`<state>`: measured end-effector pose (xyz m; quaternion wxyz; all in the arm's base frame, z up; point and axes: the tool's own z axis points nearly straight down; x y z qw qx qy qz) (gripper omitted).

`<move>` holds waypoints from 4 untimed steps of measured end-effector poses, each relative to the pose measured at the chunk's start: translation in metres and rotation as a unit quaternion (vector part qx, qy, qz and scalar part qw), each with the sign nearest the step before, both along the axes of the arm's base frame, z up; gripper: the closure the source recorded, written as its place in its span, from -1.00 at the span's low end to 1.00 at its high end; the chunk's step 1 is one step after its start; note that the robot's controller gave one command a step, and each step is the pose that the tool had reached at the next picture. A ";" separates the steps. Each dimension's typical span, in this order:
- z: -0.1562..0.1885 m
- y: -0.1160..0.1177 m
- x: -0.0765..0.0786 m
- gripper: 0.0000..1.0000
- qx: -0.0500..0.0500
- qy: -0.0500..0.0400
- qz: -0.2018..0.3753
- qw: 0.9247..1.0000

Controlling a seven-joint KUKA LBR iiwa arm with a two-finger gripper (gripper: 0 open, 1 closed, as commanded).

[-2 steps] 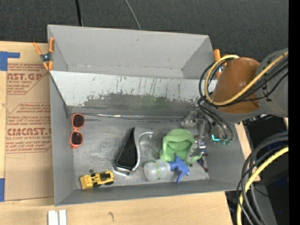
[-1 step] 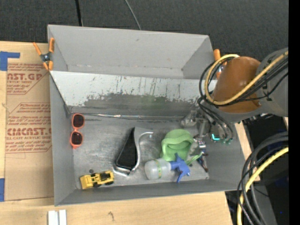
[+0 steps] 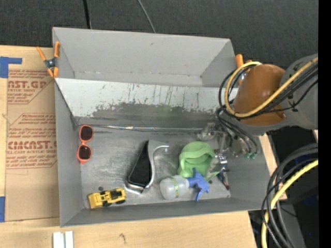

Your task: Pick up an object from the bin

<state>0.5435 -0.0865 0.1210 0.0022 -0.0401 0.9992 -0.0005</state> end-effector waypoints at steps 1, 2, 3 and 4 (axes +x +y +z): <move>-0.027 -0.002 -0.004 -1.00 0.000 0.000 0.109 0.994; -0.035 0.011 0.001 1.00 -0.003 -0.003 0.246 0.969; -0.036 0.010 0.001 -1.00 -0.003 -0.004 0.246 0.969; -0.036 0.010 0.001 -1.00 -0.003 -0.004 0.246 0.969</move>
Offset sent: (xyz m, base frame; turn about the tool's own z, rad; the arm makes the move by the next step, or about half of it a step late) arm -0.0083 0.0099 -0.0510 -0.5000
